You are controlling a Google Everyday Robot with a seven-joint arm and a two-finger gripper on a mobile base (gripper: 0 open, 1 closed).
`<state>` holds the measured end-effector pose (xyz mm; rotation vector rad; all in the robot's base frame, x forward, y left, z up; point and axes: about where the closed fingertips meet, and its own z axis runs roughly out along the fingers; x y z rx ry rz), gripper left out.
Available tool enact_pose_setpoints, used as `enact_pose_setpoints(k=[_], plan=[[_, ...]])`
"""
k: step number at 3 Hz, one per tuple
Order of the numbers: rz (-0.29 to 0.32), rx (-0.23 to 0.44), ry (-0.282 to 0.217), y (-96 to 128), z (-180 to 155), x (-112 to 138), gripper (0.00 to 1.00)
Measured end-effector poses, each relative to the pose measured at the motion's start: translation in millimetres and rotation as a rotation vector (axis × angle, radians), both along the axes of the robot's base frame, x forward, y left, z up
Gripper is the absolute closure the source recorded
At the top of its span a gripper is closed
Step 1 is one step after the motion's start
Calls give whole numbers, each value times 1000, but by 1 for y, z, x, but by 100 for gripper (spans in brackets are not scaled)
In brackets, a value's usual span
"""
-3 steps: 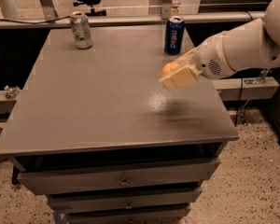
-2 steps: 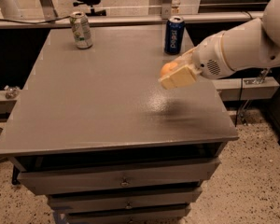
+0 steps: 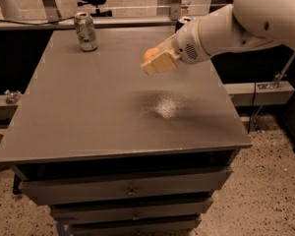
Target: Move orange near 7up can
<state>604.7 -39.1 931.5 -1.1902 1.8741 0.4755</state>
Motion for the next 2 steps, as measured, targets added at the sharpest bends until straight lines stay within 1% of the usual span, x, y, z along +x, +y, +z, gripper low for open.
enact_pose_setpoints(k=[1, 2], plan=[[9, 23, -21, 37, 3, 42, 100], [-14, 30, -25, 67, -7, 88, 100]])
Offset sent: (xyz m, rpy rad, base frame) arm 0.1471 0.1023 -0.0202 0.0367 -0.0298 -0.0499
